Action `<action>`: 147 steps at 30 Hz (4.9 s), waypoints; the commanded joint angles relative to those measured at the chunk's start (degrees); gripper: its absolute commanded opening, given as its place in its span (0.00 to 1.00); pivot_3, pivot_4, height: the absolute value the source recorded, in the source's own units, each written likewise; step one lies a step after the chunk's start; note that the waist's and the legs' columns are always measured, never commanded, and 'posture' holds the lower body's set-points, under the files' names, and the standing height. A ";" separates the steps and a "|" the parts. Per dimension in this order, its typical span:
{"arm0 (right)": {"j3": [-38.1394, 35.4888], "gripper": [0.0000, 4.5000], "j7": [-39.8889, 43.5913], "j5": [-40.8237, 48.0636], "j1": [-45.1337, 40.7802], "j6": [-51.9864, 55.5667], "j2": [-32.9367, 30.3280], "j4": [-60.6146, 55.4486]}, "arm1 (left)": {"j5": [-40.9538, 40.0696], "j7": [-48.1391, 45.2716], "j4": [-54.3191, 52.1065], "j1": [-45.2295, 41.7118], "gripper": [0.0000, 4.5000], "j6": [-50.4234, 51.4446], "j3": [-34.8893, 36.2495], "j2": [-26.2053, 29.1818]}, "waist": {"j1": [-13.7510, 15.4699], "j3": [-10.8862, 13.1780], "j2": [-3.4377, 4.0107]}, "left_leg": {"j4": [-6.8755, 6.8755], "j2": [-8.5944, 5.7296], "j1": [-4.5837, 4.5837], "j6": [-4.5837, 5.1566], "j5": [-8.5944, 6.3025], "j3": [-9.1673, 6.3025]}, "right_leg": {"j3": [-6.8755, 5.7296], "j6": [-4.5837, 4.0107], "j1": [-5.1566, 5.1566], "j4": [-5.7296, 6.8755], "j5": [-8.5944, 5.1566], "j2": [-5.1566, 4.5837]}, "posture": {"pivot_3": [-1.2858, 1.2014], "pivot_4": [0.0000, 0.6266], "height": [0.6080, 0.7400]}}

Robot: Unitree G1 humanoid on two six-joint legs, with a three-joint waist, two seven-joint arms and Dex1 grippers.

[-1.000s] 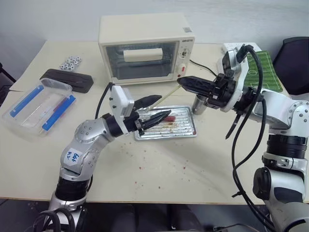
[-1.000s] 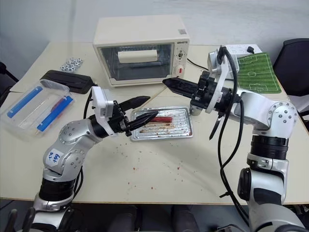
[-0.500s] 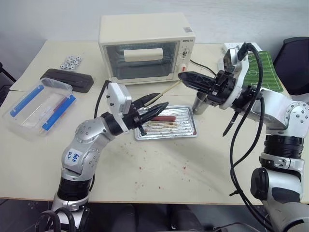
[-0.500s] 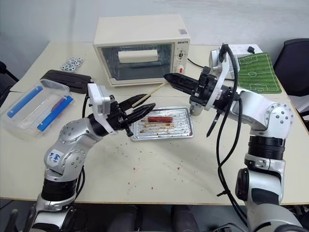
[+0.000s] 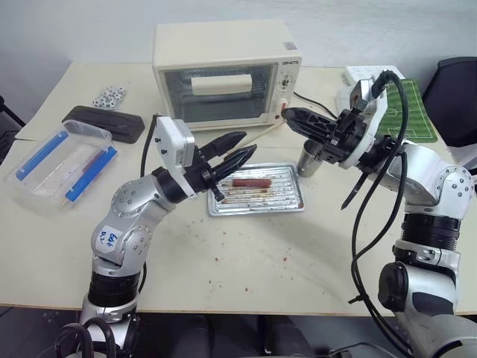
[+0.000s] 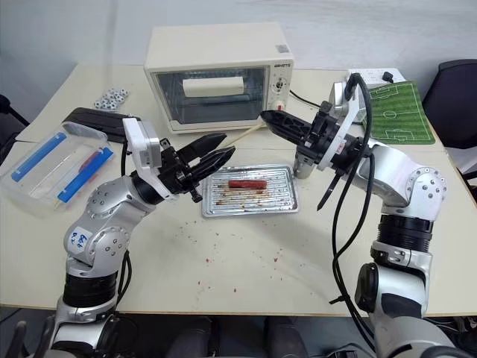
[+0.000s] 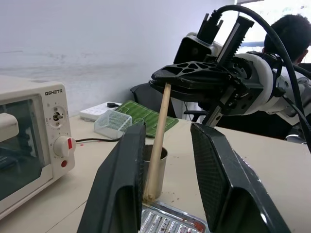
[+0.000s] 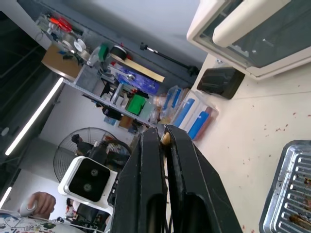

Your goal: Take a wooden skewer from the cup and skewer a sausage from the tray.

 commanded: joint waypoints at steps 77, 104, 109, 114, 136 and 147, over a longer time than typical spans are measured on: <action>44.66 0.51 70.32 -110.30 -12.39 -60.91 3.20 29.29 | -4.84 -0.46 -13.71 25.06 0.00 8.73 23.52 22.50 | -1.75 0.07 0.10 | -0.14 -0.06 0.03 -0.30 0.16 -0.03 | -0.05 -0.03 -0.11 -0.03 0.01 -0.10 | 0.52 0.24 1.00; 39.74 0.21 71.69 -113.92 -13.52 -60.98 7.19 36.28 | -4.67 0.42 -13.00 22.58 0.00 8.80 22.15 23.22 | -1.92 0.07 0.10 | -0.10 -0.07 0.09 -0.36 0.20 -0.01 | -0.06 -0.04 -0.11 0.10 0.02 -0.08 | 0.52 0.24 1.00; 39.30 0.21 72.38 -113.77 -13.17 -60.11 6.97 34.91 | -4.41 -0.11 -11.77 21.55 0.00 8.58 21.50 23.26 | -1.97 0.07 0.10 | -0.10 -0.07 0.09 -0.37 0.20 -0.01 | -0.06 -0.04 -0.11 0.11 0.02 -0.08 | 0.52 0.24 1.00; 38.36 0.21 77.34 -111.85 -13.37 -57.87 4.26 28.71 | -4.71 -1.83 -11.22 20.43 0.00 8.59 19.66 23.67 | -1.95 0.07 0.10 | -0.09 -0.09 0.08 -0.37 0.20 -0.01 | -0.08 -0.04 -0.11 0.12 0.02 -0.09 | 0.52 0.24 1.00; 32.83 0.21 73.12 -107.37 -9.71 -48.65 3.60 19.66 | -3.61 -5.47 -7.26 16.52 0.00 6.88 17.41 25.11 | -2.65 0.08 0.12 | 0.00 -0.09 0.07 -0.37 0.21 0.07 | -0.07 -0.04 -0.24 0.58 0.02 -0.08 | 0.52 0.24 1.00; 32.38 0.21 70.94 -106.50 -10.43 -46.80 7.18 20.89 | -3.28 -4.49 -7.45 16.69 0.00 6.36 17.39 24.76 | -3.00 0.08 0.12 | -0.01 -0.07 0.07 -0.37 0.21 0.09 | -0.08 -0.04 -0.28 0.66 0.02 -0.04 | 0.52 0.24 1.00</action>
